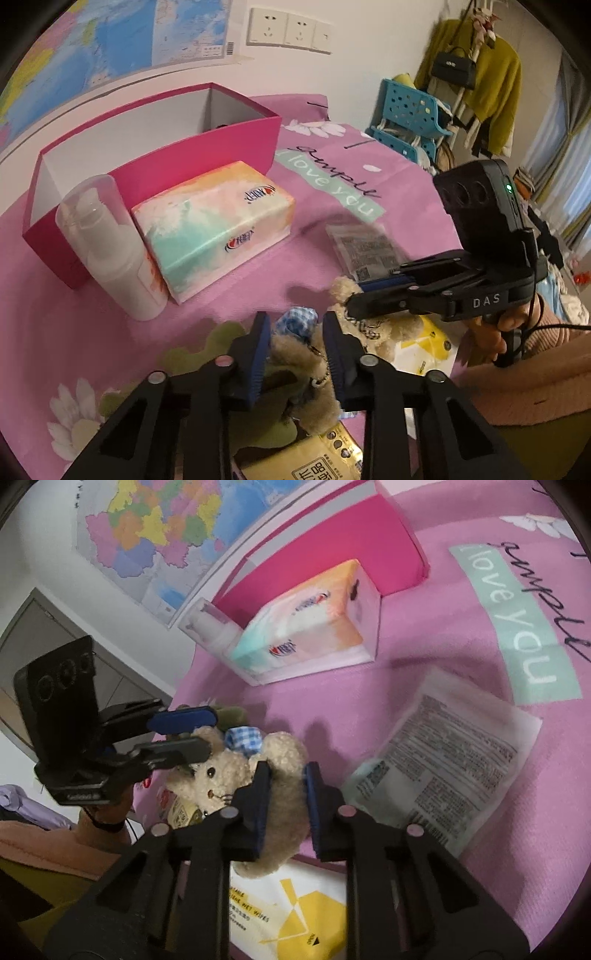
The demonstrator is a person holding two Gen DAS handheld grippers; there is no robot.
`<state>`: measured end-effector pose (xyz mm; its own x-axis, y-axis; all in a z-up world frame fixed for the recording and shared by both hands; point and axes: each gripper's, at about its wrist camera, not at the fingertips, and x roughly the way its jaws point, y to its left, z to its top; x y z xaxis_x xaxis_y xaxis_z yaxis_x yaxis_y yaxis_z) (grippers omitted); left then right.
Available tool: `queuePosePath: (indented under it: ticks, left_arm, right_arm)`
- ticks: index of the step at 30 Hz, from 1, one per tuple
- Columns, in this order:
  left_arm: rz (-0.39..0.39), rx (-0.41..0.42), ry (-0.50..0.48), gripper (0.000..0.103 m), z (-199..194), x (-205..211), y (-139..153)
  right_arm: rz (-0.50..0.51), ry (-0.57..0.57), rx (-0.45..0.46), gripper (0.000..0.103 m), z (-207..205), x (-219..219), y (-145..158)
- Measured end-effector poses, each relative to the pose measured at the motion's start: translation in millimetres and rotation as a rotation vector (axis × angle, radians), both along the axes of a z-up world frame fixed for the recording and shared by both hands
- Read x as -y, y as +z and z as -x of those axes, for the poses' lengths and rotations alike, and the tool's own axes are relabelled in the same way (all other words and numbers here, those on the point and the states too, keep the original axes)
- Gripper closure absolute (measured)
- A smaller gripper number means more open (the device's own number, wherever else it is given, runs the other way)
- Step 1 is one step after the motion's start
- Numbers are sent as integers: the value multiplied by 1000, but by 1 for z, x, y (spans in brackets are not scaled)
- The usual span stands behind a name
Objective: Organize soft objects
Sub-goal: 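Lift the teddy bear into the pink box and release it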
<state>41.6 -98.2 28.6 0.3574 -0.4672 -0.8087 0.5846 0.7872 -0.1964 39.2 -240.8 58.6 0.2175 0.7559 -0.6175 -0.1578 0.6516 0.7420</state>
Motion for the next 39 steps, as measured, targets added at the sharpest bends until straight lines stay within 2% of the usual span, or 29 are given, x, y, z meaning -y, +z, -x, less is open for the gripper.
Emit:
queuePosePath:
  ticks: [4, 13, 22, 28, 32, 39]
  left_arm:
    - [31, 0, 29, 82, -4, -7, 4]
    - [126, 56, 87, 83, -24, -17, 38]
    - [115, 187, 169, 83, -78, -20, 89]
    - [63, 212, 246, 85, -127, -25, 97]
    - [32, 185, 288, 85, -154, -29, 89]
    - [-22, 156, 342, 85, -183, -32, 71]
  right_arm:
    - [-8, -30, 37, 84, -4, 7, 12]
    - [-9, -82, 174, 84, -38, 19, 57]
    - [1, -137, 330, 84, -112, 18, 95]
    - [20, -172, 333, 84, -156, 8, 91]
    - [45, -189, 293, 84, -185, 1, 74]
    - [90, -206, 198, 83, -214, -11, 35]
